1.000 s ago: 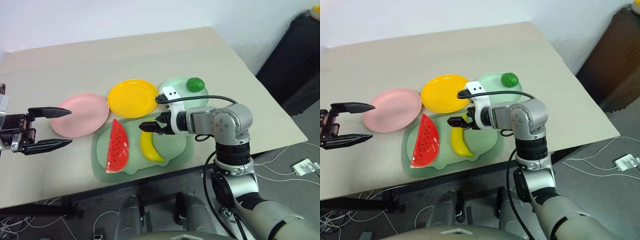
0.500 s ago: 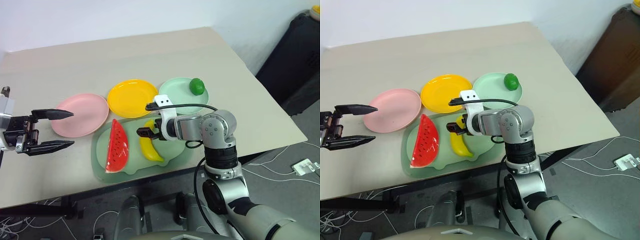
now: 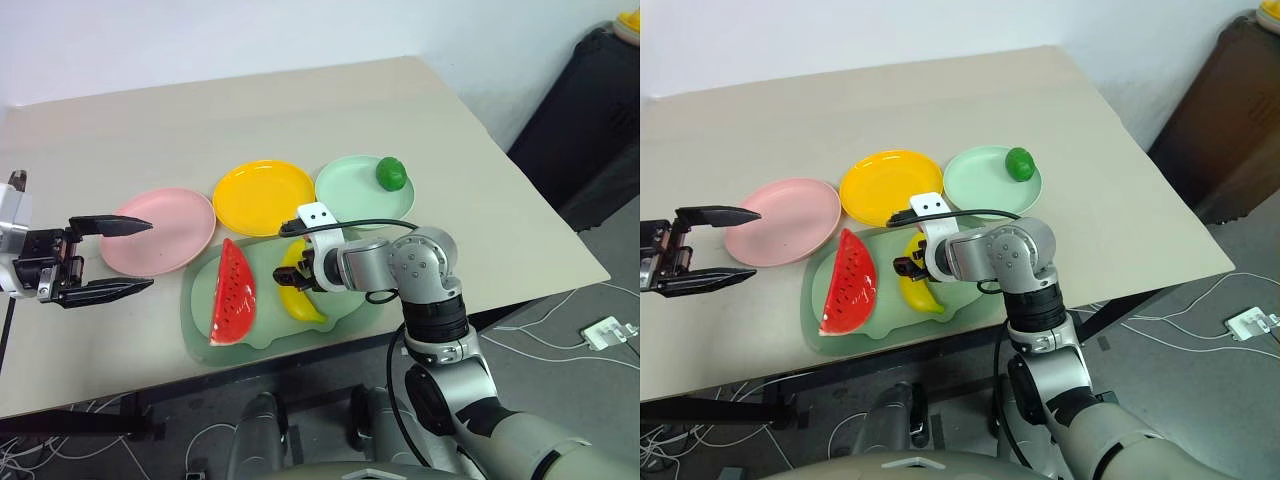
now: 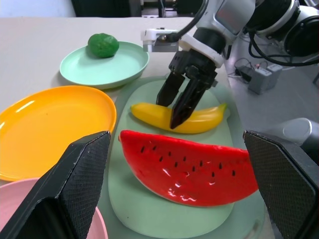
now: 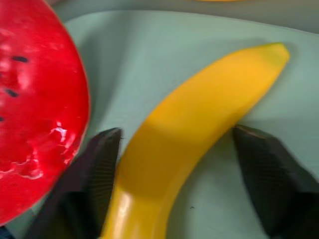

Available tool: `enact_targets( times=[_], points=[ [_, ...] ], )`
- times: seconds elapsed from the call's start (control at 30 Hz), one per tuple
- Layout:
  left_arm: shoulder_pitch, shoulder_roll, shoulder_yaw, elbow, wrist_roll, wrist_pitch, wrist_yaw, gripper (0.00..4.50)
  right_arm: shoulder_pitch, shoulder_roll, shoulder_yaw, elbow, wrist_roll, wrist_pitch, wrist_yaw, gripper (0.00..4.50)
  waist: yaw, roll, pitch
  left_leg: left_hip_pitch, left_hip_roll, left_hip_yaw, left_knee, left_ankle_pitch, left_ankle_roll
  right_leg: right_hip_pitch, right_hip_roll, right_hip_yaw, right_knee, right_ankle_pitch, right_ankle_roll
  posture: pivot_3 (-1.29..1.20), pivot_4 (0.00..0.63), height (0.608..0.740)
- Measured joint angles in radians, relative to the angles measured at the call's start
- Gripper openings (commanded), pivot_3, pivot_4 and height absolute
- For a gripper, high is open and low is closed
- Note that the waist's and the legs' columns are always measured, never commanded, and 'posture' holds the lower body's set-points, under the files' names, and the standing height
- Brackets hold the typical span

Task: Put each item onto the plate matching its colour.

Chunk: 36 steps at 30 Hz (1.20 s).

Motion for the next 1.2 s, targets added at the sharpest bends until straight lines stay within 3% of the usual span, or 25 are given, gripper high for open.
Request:
enact_targets(
  times=[0.1,0.13,0.27,0.43,0.6,0.73,0.97,1.0,1.2],
  points=[
    [-0.012,-0.007,0.0,0.0,0.001,0.002,0.0,4.5,0.01,-0.006,0.012,0.003,-0.006,-0.004,0.024,1.63,0.0,0.0,0.0,0.0,0.0,0.0,0.0,0.0,0.0,0.0,0.0,0.0,0.0,0.0,0.0,0.0,0.15,0.677],
    [-0.013,-0.011,0.0,0.0,0.001,0.003,0.0,4.5,0.011,-0.01,0.014,0.002,-0.006,-0.006,0.03,1.56,0.0,0.0,0.0,0.001,0.0,0.0,0.0,0.0,0.0,0.001,0.0,0.0,0.0,0.0,0.0,0.0,0.15,0.677],
    [-0.015,-0.019,0.0,0.0,0.004,0.011,0.0,4.5,0.017,-0.058,0.021,-0.015,0.025,-0.01,0.061,1.56,0.007,-0.001,-0.001,0.001,0.0,0.0,0.0,0.0,0.0,0.002,-0.001,-0.001,-0.001,0.0,0.0,0.0,0.15,0.677],
    [-0.015,-0.019,0.0,0.006,0.004,0.01,0.0,4.5,0.01,-0.207,0.021,-0.004,0.234,0.014,0.151,1.56,0.004,-0.001,0.0,-0.001,0.0,0.0,0.0,0.0,0.0,0.001,-0.001,-0.001,-0.003,0.0,0.0,0.0,0.15,0.677],
    [-0.02,-0.018,-0.002,0.028,0.005,-0.004,0.0,4.5,-0.146,-0.282,-0.001,0.07,0.445,0.012,0.218,1.56,-0.006,-0.001,0.0,-0.001,0.001,-0.001,-0.001,0.001,0.002,-0.002,0.003,0.0,-0.001,0.0,0.0,0.0,0.15,0.677],
    [-0.028,-0.018,-0.023,0.048,0.004,-0.01,0.0,4.5,-0.306,-0.267,0.007,0.257,0.272,-0.152,0.278,1.56,0.0,-0.001,0.0,-0.001,0.002,-0.004,-0.001,0.001,0.002,-0.002,0.006,0.0,-0.001,0.001,-0.001,0.0,0.15,0.677],
    [-0.025,-0.018,-0.034,0.052,0.003,-0.013,0.0,4.5,-0.427,-0.19,0.109,0.759,-0.088,-0.573,0.489,1.56,0.001,-0.001,0.0,-0.006,0.002,-0.001,-0.001,0.001,0.002,-0.007,0.006,0.001,-0.001,0.003,0.001,0.0,0.15,0.677],
    [-0.024,-0.018,-0.034,0.048,0.003,-0.012,0.0,4.5,-0.454,-0.172,0.108,0.843,-0.132,-0.637,0.517,2.28,0.001,-0.001,0.0,-0.008,0.002,-0.001,-0.001,0.001,0.002,-0.011,0.006,0.001,0.0,0.005,-0.001,0.0,0.15,0.677],
    [-0.013,-0.028,-0.032,0.025,0.003,-0.007,0.0,4.5,-0.519,-0.113,0.036,1.098,-0.25,-0.864,0.584,4.16,0.001,-0.001,0.0,-0.014,0.002,-0.001,0.0,0.004,-0.003,-0.019,0.006,0.002,0.008,0.005,-0.001,0.0,0.15,0.677]
  ],
)
